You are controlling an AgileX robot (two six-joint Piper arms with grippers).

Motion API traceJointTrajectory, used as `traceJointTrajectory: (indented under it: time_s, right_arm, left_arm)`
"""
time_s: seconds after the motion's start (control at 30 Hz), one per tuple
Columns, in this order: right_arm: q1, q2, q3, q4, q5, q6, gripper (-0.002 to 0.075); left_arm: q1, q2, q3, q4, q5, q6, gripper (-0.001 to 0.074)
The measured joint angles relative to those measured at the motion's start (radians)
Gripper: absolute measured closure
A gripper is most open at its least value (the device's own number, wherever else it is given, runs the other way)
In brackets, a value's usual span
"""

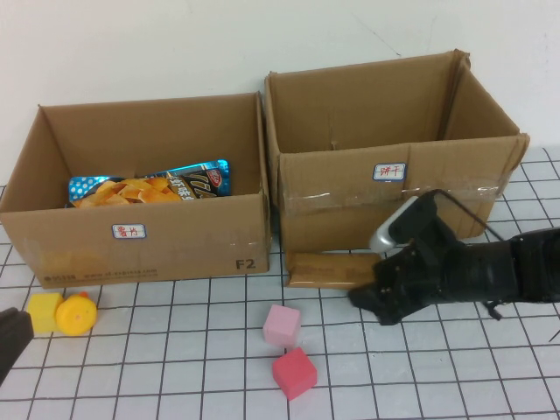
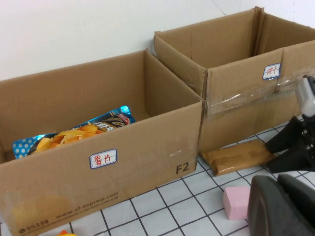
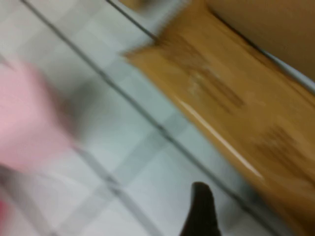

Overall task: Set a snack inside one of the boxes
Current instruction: Pick up the biscuit

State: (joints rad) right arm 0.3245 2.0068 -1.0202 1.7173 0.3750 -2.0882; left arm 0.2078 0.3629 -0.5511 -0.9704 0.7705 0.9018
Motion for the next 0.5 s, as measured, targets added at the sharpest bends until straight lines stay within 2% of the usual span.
traceJointTrajectory:
  time_s: [0.27,0.4,0.5]
  right_arm:
    - [0.0,0.0,-0.001,0.0,0.285,0.149,0.0225]
    - [0.0,-0.015,-0.001,-0.015,0.308,0.17,0.0225]
    - [0.001,-0.054,-0.001,-0.026,0.243,0.142,0.0225]
  left_arm:
    - [0.0,0.0,0.0,0.0,0.004,-0.002,0.0736]
    - [0.0,0.0,0.0,-0.016,0.031,-0.004,0.0736]
    - [0.0,0.0,0.0,-0.024,0.046,-0.006,0.0736]
